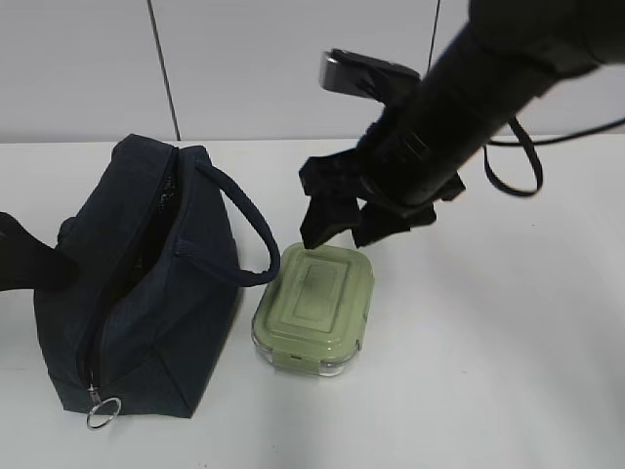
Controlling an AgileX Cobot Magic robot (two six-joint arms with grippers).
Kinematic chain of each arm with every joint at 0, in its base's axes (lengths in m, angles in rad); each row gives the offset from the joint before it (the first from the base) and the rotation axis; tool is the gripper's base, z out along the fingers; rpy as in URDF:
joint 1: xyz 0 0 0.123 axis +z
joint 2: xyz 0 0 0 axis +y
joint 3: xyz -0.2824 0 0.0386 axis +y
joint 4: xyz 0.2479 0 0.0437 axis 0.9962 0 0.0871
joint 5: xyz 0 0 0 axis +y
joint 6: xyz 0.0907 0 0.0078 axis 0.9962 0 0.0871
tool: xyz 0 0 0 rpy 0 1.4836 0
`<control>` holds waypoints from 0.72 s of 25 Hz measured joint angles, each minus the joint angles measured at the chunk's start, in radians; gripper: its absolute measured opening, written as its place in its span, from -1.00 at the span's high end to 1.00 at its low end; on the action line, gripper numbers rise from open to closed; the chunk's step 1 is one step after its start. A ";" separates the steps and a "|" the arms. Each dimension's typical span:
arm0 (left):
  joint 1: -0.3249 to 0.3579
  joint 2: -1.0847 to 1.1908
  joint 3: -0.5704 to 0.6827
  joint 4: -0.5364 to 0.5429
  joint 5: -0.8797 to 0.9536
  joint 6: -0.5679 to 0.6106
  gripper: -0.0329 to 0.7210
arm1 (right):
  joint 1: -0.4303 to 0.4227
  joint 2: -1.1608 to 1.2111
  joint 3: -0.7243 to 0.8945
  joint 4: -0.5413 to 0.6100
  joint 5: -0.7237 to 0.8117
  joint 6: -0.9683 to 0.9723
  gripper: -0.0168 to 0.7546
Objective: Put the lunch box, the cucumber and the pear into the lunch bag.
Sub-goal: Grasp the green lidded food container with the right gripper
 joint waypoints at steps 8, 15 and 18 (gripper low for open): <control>0.000 0.000 0.000 0.000 0.000 0.000 0.91 | -0.167 -0.025 0.290 0.578 -0.131 -0.378 -0.35; 0.000 0.000 0.000 0.002 0.000 0.000 0.91 | -0.167 0.006 0.311 0.676 -0.196 -0.388 -0.35; 0.000 0.000 0.000 0.002 0.000 0.000 0.91 | -0.167 0.055 0.311 0.679 -0.199 -0.384 -0.35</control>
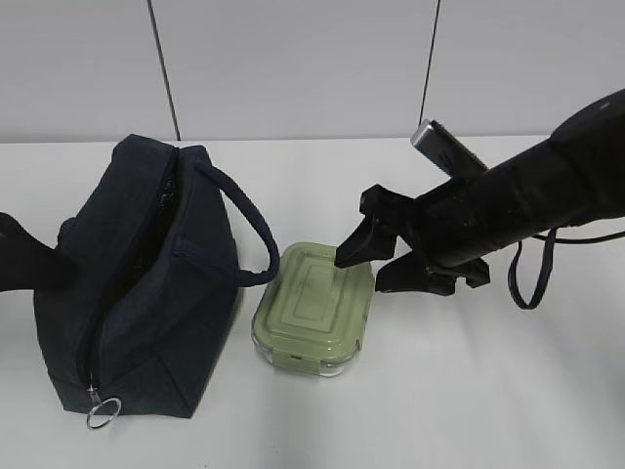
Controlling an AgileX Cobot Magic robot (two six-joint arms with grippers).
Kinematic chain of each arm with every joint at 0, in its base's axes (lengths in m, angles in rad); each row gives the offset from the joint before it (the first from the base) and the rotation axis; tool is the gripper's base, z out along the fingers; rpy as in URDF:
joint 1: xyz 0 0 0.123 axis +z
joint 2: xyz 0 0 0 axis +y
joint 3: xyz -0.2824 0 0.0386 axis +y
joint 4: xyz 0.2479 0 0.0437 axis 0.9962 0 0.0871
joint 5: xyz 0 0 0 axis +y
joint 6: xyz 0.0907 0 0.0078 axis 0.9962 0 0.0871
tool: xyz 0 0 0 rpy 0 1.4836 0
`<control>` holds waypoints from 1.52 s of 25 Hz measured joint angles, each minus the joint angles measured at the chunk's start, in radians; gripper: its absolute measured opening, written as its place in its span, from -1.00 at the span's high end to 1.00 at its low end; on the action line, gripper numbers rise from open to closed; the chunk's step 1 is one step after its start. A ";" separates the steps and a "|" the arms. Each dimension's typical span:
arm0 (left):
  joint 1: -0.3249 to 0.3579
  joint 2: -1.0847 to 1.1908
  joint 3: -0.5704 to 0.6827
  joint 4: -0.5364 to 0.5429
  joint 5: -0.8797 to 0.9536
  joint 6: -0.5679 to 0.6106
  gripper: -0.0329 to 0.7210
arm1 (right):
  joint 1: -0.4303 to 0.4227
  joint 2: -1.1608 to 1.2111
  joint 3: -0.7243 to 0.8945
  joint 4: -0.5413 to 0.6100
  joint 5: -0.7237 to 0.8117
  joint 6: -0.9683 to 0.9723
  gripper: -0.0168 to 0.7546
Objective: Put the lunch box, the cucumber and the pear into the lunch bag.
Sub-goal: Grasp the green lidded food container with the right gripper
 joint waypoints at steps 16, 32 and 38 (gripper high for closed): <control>0.000 0.000 0.000 0.004 0.000 0.000 0.91 | 0.000 0.067 0.089 0.340 -0.041 -0.220 -0.35; 0.000 0.000 0.000 0.006 0.000 0.000 0.91 | 0.000 0.137 0.090 0.384 -0.017 -0.292 -0.35; 0.000 0.000 0.000 0.006 0.000 0.000 0.91 | 0.000 0.145 0.090 0.394 -0.002 -0.359 -0.35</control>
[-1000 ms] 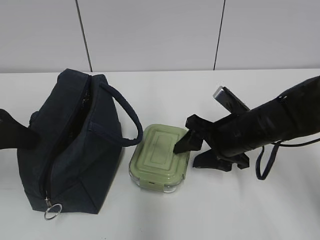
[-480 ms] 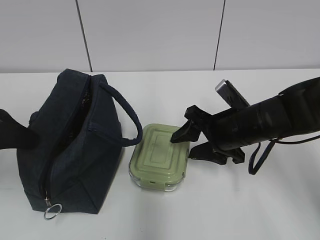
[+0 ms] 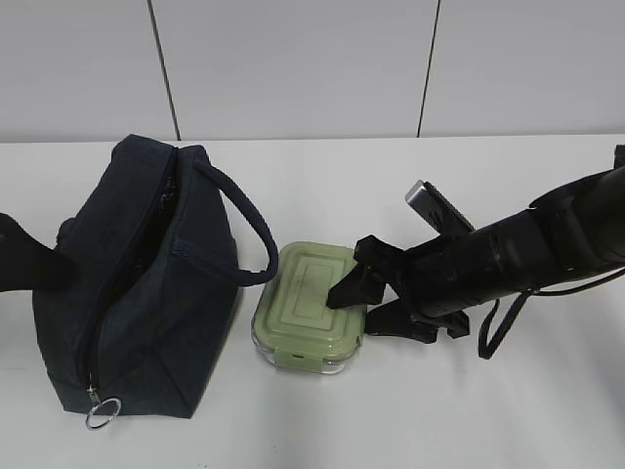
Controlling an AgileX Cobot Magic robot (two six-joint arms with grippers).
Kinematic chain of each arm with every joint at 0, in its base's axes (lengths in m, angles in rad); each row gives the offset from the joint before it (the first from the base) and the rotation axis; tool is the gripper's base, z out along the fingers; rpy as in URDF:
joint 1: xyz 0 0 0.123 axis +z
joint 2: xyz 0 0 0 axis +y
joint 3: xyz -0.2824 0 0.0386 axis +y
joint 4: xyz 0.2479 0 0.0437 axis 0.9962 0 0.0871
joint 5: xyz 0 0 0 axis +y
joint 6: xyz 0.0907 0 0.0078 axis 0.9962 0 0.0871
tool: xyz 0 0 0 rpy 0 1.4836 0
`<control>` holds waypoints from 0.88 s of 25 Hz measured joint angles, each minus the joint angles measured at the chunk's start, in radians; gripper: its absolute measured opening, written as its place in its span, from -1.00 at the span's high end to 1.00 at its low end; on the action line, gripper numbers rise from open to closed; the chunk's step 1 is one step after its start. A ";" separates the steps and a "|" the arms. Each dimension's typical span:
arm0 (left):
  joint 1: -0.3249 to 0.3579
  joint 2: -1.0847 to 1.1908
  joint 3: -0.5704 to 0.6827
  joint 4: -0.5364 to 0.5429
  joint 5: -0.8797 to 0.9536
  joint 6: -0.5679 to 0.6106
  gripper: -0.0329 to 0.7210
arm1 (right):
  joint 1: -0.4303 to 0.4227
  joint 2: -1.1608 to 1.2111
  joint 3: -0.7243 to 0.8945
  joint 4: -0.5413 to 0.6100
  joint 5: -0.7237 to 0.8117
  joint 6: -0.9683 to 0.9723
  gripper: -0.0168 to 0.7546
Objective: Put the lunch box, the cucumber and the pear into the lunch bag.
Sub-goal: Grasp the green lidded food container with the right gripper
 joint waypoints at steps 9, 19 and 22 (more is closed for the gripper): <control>0.000 0.000 0.000 0.001 0.000 0.000 0.91 | 0.000 0.030 0.000 0.057 0.056 -0.064 -0.01; 0.000 0.000 0.000 0.005 0.000 0.000 0.91 | 0.000 0.017 -0.002 0.048 0.050 -0.095 0.16; 0.000 0.000 0.000 0.005 0.000 0.000 0.91 | 0.000 -0.043 0.000 -0.004 -0.025 -0.105 0.16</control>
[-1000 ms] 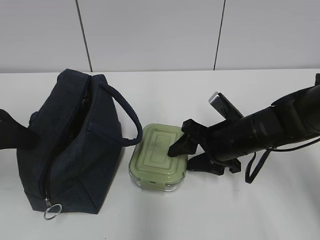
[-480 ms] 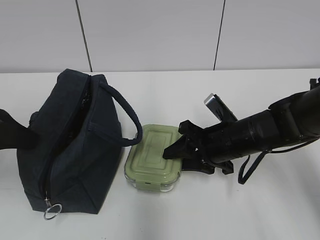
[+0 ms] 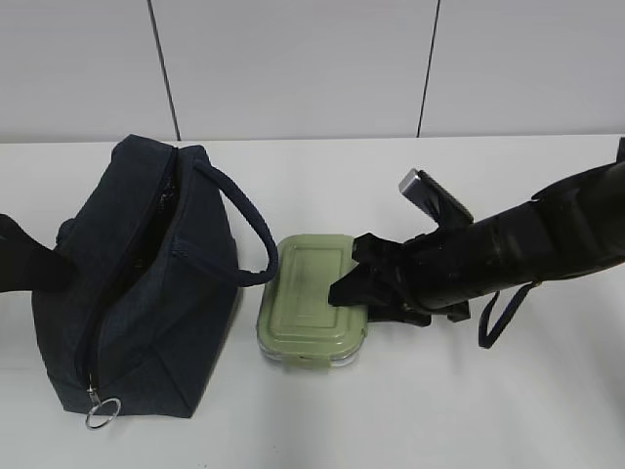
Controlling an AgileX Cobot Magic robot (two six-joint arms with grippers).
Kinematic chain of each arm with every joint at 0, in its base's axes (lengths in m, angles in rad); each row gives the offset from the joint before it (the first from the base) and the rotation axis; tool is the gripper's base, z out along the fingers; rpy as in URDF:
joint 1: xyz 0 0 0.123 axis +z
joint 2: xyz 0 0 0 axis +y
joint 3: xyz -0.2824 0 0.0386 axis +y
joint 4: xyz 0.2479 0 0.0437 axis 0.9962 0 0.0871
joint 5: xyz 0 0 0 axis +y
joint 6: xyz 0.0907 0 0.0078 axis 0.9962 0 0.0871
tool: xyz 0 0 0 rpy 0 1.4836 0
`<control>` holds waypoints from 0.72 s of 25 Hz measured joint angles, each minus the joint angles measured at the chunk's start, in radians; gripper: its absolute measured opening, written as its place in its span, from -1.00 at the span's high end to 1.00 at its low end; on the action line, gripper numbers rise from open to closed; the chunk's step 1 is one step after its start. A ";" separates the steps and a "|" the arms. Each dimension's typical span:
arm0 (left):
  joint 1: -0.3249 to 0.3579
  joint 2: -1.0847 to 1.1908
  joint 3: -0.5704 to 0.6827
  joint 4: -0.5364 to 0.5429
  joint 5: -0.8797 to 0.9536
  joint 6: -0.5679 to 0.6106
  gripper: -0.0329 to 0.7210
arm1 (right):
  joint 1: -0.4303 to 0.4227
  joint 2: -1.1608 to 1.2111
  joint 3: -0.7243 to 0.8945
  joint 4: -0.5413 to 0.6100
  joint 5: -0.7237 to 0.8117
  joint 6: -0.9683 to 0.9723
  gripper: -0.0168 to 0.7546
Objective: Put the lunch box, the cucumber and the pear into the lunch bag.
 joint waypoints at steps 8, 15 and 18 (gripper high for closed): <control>0.000 0.000 0.000 0.001 -0.005 0.000 0.91 | -0.002 -0.258 -0.005 -0.045 -0.150 -0.011 0.16; 0.000 0.000 0.000 0.001 -0.005 0.000 0.91 | 0.008 -0.316 -0.119 -0.053 -0.066 -0.013 0.16; 0.000 0.000 0.000 0.001 -0.005 0.000 0.91 | 0.058 -0.316 -0.197 -0.053 -0.045 -0.013 0.16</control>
